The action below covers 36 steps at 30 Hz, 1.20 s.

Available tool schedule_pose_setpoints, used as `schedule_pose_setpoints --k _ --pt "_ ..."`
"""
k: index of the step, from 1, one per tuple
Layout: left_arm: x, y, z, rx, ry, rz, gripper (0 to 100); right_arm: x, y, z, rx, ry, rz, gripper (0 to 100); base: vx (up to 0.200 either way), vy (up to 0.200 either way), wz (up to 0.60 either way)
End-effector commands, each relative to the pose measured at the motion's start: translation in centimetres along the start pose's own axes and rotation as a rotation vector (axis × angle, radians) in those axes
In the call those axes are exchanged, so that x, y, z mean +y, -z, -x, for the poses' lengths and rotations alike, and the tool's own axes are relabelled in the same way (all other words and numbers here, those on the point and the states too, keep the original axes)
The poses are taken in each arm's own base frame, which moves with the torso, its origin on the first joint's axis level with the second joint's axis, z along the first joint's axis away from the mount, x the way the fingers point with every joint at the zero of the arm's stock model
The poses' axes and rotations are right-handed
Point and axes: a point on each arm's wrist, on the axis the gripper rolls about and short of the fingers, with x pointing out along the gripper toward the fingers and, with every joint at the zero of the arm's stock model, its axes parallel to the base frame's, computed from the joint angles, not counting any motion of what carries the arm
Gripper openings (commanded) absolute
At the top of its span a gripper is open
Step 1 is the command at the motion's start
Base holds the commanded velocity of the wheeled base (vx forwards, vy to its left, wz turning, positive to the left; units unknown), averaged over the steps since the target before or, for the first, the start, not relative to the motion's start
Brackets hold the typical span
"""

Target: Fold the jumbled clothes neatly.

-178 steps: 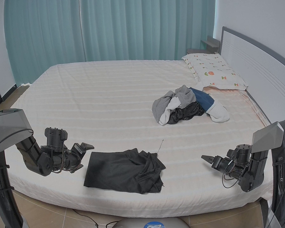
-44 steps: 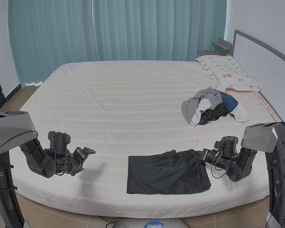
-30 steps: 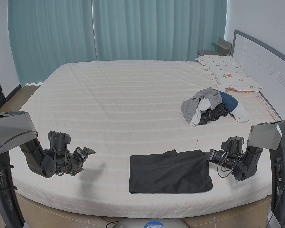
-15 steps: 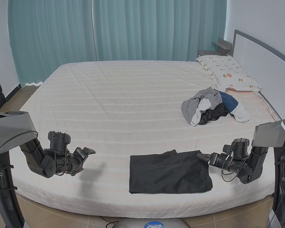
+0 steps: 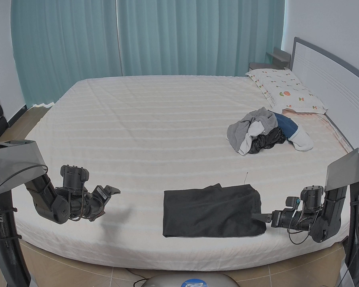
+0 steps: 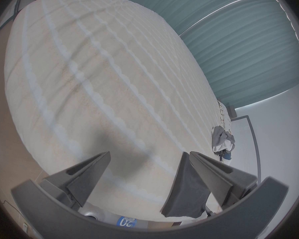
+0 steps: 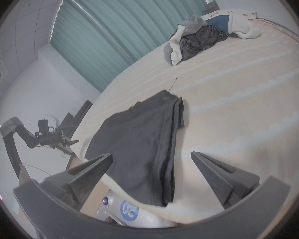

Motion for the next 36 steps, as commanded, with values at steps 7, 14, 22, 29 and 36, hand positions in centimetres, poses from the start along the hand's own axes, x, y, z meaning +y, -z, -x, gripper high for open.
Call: schedule_pose_setpoints --k 7,14,22,29,36 --pt "0.1 0.0 0.0 0.001 -0.003 -0.008 100 -0.1 1.4 -0.4 0.058 0.006 0.003 0 0.000 0.000 0.00" --pt "0.1 0.0 0.0 0.001 -0.003 -0.008 100 -0.3 2.1 0.4 0.099 0.025 0.053 0 0.000 0.000 0.00" --pt "0.1 0.0 0.0 0.001 -0.002 -0.008 100 -1.0 2.2 1.1 0.112 0.049 0.106 0 0.000 0.000 0.00" --pt "0.1 0.0 0.0 0.001 -0.003 -0.008 100 -1.2 2.4 1.4 0.121 0.055 0.129 0 0.000 0.000 0.00" --pt "0.0 0.0 0.0 0.001 -0.002 -0.008 100 -1.4 2.7 1.5 0.142 0.059 0.158 100 0.000 0.000 0.00"
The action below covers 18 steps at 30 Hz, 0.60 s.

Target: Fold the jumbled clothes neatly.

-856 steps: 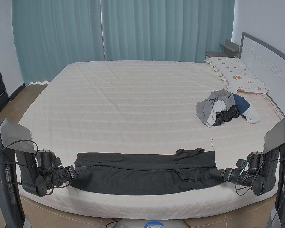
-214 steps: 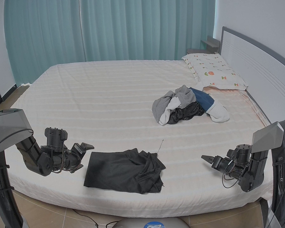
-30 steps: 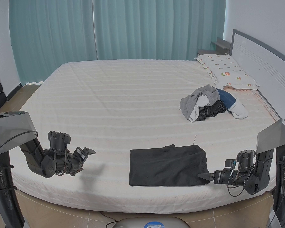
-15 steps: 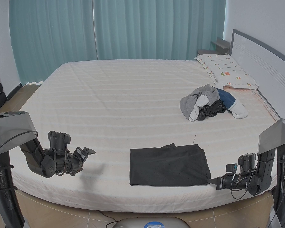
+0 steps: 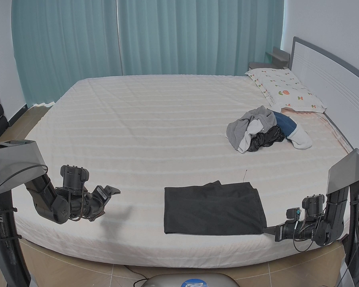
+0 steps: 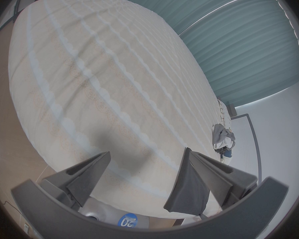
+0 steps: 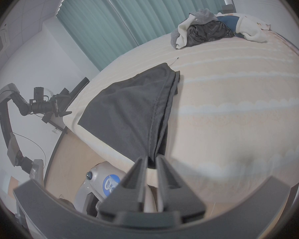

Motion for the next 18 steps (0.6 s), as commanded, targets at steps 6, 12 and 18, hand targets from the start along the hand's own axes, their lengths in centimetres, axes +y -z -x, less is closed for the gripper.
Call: schedule_pose_setpoints --k 6,12,18 --pt "0.0 0.0 -0.1 -0.002 0.000 0.002 100 -0.1 -0.3 0.2 -0.013 0.000 0.006 100 0.000 0.000 0.00" --pt "0.0 -0.1 0.0 -0.003 0.001 0.003 100 -0.2 -3.7 0.3 -0.155 -0.047 -0.116 100 0.100 0.000 0.00" --pt "0.0 -0.1 0.0 -0.002 0.000 0.003 100 -0.6 -6.3 -2.4 -0.277 -0.110 -0.332 100 0.200 0.000 0.00"
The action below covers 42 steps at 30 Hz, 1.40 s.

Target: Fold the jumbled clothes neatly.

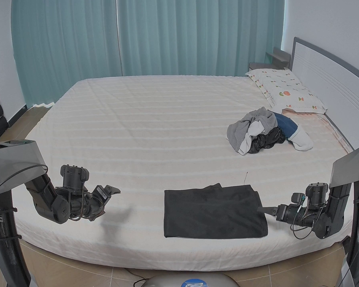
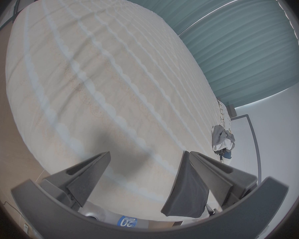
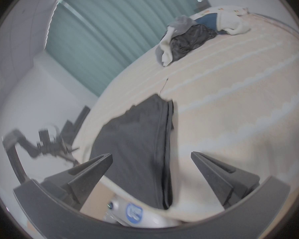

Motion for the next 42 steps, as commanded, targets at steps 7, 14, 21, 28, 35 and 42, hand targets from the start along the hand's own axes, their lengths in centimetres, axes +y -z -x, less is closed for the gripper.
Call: schedule_pose_setpoints --k 7,14,21,28,35,42 --pt "0.1 0.0 -0.2 -0.004 -0.004 -0.001 100 -0.3 -3.4 -5.7 -0.172 -0.087 -0.117 100 0.171 0.000 0.00" --pt "0.1 0.0 -0.3 -0.017 -0.014 -0.002 100 -0.2 -3.0 -6.4 -0.151 -0.096 -0.118 100 0.000 0.000 0.00" --pt "0.1 0.0 -0.3 -0.017 -0.014 -0.002 100 0.1 -2.2 -6.6 -0.123 -0.097 -0.104 100 0.000 0.000 0.00" --pt "0.1 0.0 -0.3 -0.017 -0.014 -0.002 100 0.0 -1.0 -6.8 -0.086 -0.082 -0.038 0 0.000 0.000 0.00" --pt "0.1 0.0 -0.3 -0.017 -0.014 -0.002 100 -0.1 -0.9 -6.8 -0.081 -0.078 -0.032 0 0.000 0.000 0.00" --pt "0.1 0.0 -0.3 -0.017 -0.014 -0.001 100 -0.4 -1.4 -6.7 -0.112 -0.068 -0.031 0 0.000 0.000 0.00"
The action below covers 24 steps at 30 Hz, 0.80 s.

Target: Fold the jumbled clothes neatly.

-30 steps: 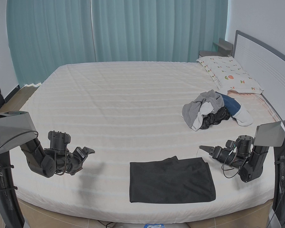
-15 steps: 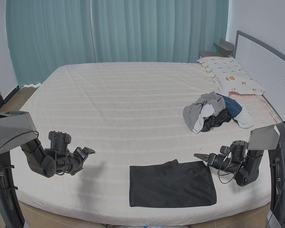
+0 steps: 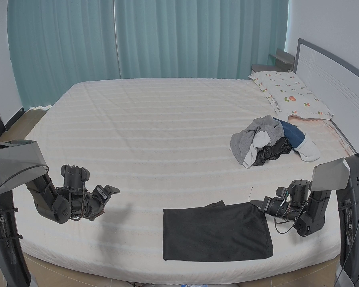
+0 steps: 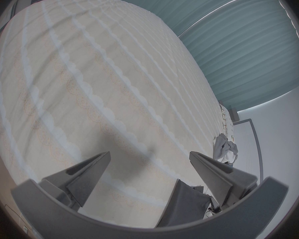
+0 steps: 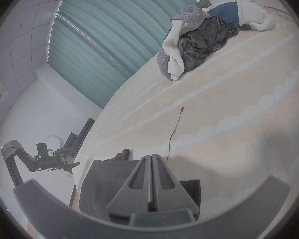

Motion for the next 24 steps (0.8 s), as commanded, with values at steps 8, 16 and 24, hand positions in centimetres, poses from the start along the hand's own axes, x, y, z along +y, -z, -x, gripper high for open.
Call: schedule_pose_setpoints --k 8,16,24 --pt "0.03 0.02 -0.04 0.001 -0.001 0.001 100 -0.87 -1.11 0.27 -0.053 0.032 -0.008 0 0.000 0.000 0.00" --pt "0.03 0.02 -0.04 0.001 -0.001 0.001 100 -0.94 -0.93 0.20 -0.046 0.034 -0.010 0 0.000 0.000 0.00" --pt "0.03 0.02 -0.04 0.001 -0.001 0.001 100 -0.88 -1.05 0.55 -0.028 0.053 -0.025 100 0.000 0.000 0.00"
